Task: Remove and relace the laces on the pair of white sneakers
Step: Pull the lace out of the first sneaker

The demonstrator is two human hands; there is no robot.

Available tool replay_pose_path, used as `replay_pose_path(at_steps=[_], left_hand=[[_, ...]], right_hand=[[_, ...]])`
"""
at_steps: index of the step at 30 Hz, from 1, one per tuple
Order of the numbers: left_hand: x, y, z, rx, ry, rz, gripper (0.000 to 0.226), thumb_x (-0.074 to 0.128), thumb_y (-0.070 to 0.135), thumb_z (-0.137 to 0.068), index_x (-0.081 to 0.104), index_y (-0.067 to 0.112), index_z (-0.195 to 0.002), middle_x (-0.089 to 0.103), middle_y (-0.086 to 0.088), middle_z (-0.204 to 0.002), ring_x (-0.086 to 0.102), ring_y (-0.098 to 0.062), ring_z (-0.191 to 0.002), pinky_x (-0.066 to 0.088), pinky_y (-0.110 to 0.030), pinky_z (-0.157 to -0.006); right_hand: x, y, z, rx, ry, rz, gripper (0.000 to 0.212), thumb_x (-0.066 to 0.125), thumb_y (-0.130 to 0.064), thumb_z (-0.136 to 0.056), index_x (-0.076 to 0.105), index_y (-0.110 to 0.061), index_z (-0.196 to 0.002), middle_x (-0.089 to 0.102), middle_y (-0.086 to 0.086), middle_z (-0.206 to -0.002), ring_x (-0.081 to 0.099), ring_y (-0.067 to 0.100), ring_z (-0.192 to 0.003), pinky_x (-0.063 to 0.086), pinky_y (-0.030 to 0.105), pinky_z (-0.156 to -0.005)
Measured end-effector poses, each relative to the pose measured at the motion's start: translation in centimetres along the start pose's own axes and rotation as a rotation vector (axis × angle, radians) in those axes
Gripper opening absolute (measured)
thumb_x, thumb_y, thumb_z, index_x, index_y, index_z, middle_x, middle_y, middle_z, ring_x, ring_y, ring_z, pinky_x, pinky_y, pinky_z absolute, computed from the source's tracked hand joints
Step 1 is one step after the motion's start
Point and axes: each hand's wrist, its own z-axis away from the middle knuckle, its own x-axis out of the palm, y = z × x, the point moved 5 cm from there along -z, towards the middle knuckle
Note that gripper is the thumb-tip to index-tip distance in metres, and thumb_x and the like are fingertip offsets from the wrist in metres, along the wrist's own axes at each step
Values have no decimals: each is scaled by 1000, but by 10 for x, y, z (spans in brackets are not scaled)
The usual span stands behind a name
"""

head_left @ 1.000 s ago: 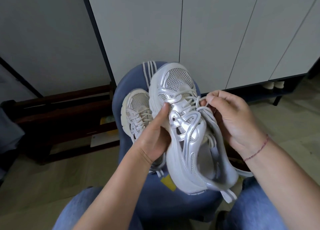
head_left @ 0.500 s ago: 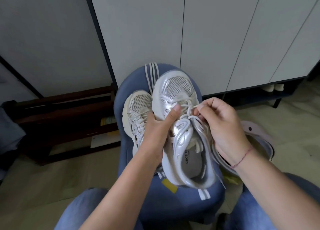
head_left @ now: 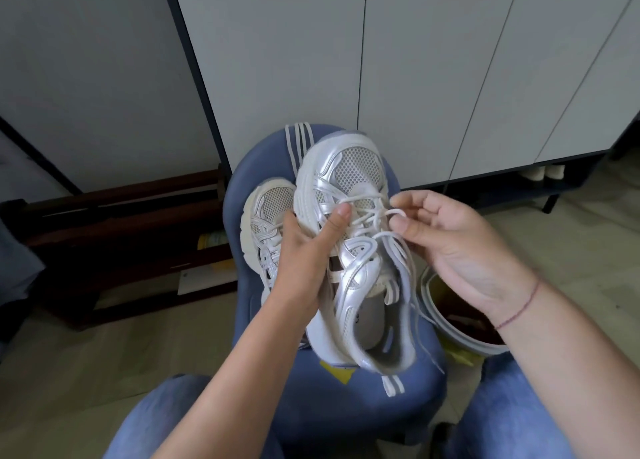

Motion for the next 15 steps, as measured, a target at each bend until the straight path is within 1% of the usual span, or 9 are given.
replay_pose_path(at_steps=[1, 2, 4, 6, 8, 10, 14, 15], left_hand=[[0, -1, 1, -12, 18, 29, 65, 84, 40, -72, 48, 18, -122, 70, -8, -117, 71, -26, -103, 54, -54, -94], [0, -1, 2, -17, 27, 47, 63, 81, 39, -70, 48, 18, -120, 71, -8, -115, 71, -26, -102, 54, -54, -94], [0, 1, 2, -15, 34, 59, 61, 79, 38, -67, 49, 19, -117, 71, -6, -114, 72, -24, -101, 54, -53, -94], [0, 3, 2, -11, 40, 63, 63, 79, 39, -67, 48, 19, -118, 71, -5, -115, 72, -24, -101, 55, -52, -93], [1, 3, 3, -6, 42, 71, 65, 79, 38, -67, 47, 17, -121, 70, -6, -116, 72, -24, -101, 55, -52, -93], [1, 3, 3, -5, 35, 95, 66, 78, 36, -69, 47, 16, -124, 70, -7, -117, 72, -24, -102, 55, -52, -93], [0, 3, 4, -14, 26, 121, 76, 81, 39, -71, 43, 17, -133, 69, -7, -122, 71, -25, -105, 54, -52, -95], [0, 2, 5, -17, 28, 122, 76, 80, 41, -70, 43, 18, -132, 68, -7, -122, 71, -25, -104, 54, -53, -95]], right_hand=[[0, 2, 0, -41, 27, 109, 25, 67, -10, -69, 61, -7, -93, 66, 3, -83, 63, 9, -78, 52, 16, -72], [1, 5, 0, -68, 44, 179, 19, 68, -12, -73, 63, -7, -91, 68, -1, -80, 63, 5, -77, 51, 14, -72], [4, 10, 0, -91, 60, 215, 6, 65, -13, -82, 65, -9, -86, 68, -7, -72, 62, 2, -71, 49, 13, -68], [4, 12, -1, -114, 82, 228, 11, 64, -22, -82, 67, -11, -83, 69, -5, -73, 63, 5, -72, 50, 15, -69], [2, 10, -2, -130, 91, 253, 20, 66, -30, -76, 68, -12, -83, 70, -3, -74, 64, 7, -72, 51, 18, -69], [1, 9, -3, -134, 78, 261, 21, 67, -30, -72, 69, -13, -83, 70, -4, -72, 63, 5, -70, 51, 17, -67], [-2, 8, -3, -118, 39, 260, 17, 68, -30, -70, 70, -16, -80, 70, -5, -73, 63, 4, -72, 51, 18, -70], [-3, 8, -3, -110, 34, 259, 15, 68, -30, -70, 70, -17, -78, 70, -5, -73, 63, 6, -73, 51, 19, -71]])
